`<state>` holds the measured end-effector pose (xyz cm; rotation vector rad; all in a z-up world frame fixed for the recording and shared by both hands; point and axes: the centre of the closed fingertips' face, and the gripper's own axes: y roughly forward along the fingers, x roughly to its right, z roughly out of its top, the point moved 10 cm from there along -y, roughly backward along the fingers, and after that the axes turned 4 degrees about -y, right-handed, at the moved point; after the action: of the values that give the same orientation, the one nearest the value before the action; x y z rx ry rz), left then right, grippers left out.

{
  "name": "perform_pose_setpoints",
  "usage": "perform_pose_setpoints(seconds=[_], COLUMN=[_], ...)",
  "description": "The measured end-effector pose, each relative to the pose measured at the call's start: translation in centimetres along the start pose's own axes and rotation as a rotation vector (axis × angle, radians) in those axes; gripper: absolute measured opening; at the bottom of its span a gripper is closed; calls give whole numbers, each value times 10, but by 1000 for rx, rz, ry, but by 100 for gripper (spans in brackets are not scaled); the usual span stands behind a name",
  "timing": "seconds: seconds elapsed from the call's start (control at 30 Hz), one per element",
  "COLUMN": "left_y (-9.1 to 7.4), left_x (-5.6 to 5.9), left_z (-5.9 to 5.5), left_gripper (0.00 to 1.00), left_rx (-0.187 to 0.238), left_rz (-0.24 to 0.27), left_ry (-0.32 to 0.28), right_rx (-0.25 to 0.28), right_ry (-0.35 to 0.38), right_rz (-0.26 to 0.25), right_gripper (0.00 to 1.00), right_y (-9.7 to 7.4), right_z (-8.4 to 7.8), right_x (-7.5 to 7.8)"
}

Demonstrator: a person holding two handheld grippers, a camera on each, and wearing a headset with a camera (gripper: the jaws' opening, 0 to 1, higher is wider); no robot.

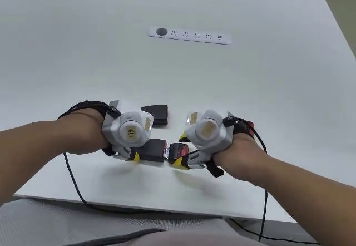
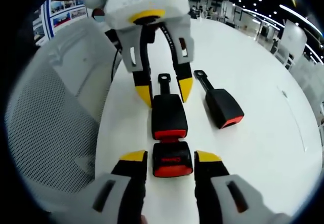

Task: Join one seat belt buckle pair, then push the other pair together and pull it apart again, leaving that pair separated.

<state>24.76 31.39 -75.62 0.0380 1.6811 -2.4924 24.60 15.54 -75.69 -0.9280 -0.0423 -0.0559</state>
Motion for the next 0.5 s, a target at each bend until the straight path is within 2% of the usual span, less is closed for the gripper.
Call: perform_pose_setpoints(seconds=[0.1,0.27,0.37,0.5], left_y=[-13,-27,-27,-19], left_x=[-2,-14,-22,-33], left_z=[7,19,21,20], left_gripper=[33,35,36,37], left_rx=[35,78,88,96], left_rz=[-32,4,15,-4], left_ry=[-39,-41,-42,-53], right_rx=[9,34,26,-12], right_ry=[-20,-51,-61,-71], right_rz=[0,-25,-35,-50], right_gripper=[37,37,37,37], right_y=[-5,-15,-19,-21], right_z=[6,16,15,2], right_x=[-1,2,5,13])
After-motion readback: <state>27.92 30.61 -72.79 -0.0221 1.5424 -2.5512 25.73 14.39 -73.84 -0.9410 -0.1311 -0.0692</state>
